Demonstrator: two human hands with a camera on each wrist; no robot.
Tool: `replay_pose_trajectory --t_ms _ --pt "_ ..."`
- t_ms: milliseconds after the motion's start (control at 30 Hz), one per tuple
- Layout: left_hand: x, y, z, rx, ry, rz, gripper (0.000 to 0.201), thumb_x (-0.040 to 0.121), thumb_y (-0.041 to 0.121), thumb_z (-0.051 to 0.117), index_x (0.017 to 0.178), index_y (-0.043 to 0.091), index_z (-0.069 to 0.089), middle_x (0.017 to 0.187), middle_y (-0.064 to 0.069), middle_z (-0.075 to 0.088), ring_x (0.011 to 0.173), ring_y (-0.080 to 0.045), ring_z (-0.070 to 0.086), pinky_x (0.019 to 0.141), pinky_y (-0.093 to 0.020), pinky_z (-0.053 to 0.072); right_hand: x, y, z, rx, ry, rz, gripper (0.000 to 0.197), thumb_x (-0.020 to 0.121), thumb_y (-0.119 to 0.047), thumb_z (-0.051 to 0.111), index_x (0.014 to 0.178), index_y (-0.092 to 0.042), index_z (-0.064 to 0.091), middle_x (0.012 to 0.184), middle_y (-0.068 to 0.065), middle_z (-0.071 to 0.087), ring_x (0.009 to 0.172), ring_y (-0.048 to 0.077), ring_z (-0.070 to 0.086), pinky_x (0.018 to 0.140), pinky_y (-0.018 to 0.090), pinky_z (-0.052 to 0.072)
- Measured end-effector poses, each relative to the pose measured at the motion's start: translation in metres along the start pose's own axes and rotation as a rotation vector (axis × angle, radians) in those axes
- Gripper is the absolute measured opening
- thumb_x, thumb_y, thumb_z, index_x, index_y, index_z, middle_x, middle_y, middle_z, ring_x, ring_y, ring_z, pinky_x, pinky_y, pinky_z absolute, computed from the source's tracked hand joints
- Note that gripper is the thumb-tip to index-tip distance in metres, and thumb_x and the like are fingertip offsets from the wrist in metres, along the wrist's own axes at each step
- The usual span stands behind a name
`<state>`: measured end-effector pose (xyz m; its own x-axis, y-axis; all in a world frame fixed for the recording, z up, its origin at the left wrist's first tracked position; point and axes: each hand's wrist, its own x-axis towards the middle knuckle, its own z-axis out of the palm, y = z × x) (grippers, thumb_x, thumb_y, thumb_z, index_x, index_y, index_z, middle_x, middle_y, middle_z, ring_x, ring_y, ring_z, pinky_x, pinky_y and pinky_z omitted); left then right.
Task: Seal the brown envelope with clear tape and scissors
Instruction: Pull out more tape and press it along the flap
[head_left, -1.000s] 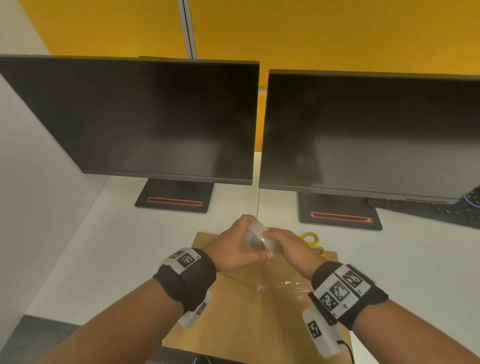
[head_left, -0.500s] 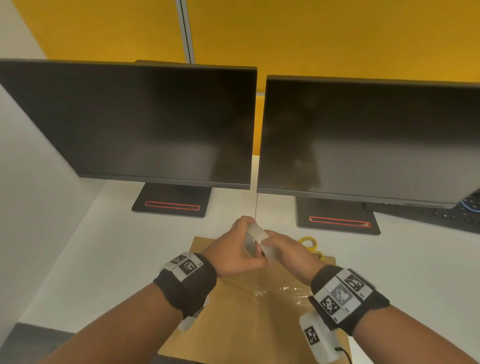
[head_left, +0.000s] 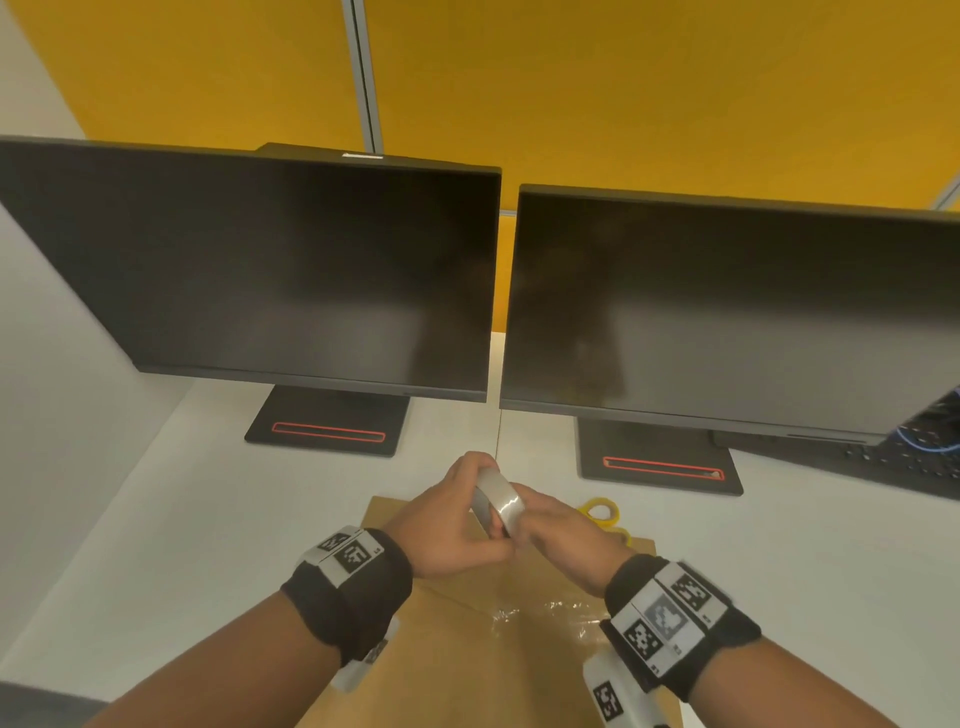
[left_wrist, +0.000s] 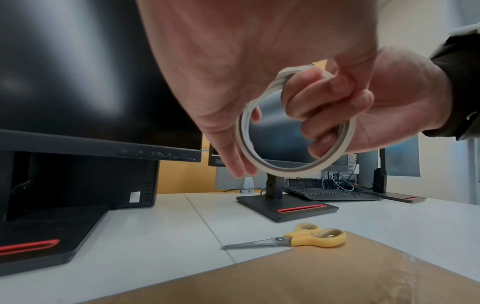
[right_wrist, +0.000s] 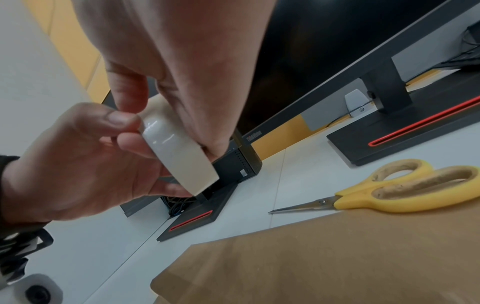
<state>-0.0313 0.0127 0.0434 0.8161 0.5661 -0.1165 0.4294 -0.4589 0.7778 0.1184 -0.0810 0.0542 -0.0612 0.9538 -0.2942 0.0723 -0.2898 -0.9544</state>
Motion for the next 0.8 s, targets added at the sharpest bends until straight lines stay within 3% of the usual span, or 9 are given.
replay_pose_trajectory --t_ms 167,233,400,533,733,800 --pt "0.001 0.000 -0.001 -0.029 -0.006 -0.013 0.070 0.067 0.055 0.070 0.119 0.038 0.026 0.105 0.011 0.051 0.096 -0.010 0.058 0.091 -0.039 0.052 0.007 -0.003 0.000 0.008 0.014 -0.003 0.012 0.075 -0.027 0.046 0.069 -0.023 0.055 0.072 -0.008 0.055 0.075 0.012 0.051 0.078 0.031 0.036" --pt "0.002 0.001 -0.002 -0.029 0.013 -0.007 0.069 0.067 0.055 0.070 0.118 0.038 0.027 0.101 0.015 0.052 0.095 -0.007 0.057 0.091 -0.037 0.052 0.009 -0.006 -0.001 -0.004 0.031 -0.002 0.016 0.073 -0.033 0.045 0.068 -0.021 0.055 0.070 -0.007 0.055 0.075 0.015 0.049 0.079 0.033 0.037" --pt "0.004 0.002 -0.005 0.020 0.042 0.024 0.071 0.067 0.057 0.070 0.119 0.038 0.025 0.108 0.012 0.046 0.095 -0.008 0.056 0.090 -0.032 0.051 0.009 -0.013 -0.002 -0.042 0.035 -0.010 0.016 0.072 -0.025 0.040 0.065 -0.024 0.054 0.068 -0.009 0.055 0.072 0.010 0.049 0.078 0.030 0.037" --pt "0.007 0.003 -0.007 0.007 0.047 0.024 0.071 0.069 0.051 0.073 0.120 0.038 0.025 0.111 0.009 0.045 0.097 -0.010 0.054 0.089 -0.026 0.050 0.009 -0.012 -0.003 -0.056 0.046 -0.012 0.013 0.066 -0.017 0.046 0.063 -0.027 0.054 0.072 -0.008 0.053 0.078 0.014 0.048 0.080 0.032 0.035" --pt "0.011 0.011 -0.007 -0.002 0.038 0.027 0.073 0.071 0.047 0.075 0.122 0.036 0.023 0.111 0.008 0.044 0.095 -0.010 0.055 0.085 -0.021 0.048 0.007 -0.019 -0.003 0.013 0.118 -0.019 0.019 0.073 -0.029 0.042 0.071 -0.020 0.059 0.068 -0.003 0.057 0.068 0.014 0.050 0.074 0.032 0.038" --pt "0.012 0.013 -0.007 0.000 0.038 0.031 0.076 0.069 0.048 0.077 0.122 0.037 0.022 0.112 0.008 0.045 0.096 -0.011 0.055 0.082 -0.017 0.047 0.006 -0.020 -0.004 -0.019 0.139 -0.023 0.021 0.074 -0.030 0.041 0.076 -0.019 0.060 0.073 0.001 0.059 0.073 0.017 0.051 0.075 0.034 0.039"
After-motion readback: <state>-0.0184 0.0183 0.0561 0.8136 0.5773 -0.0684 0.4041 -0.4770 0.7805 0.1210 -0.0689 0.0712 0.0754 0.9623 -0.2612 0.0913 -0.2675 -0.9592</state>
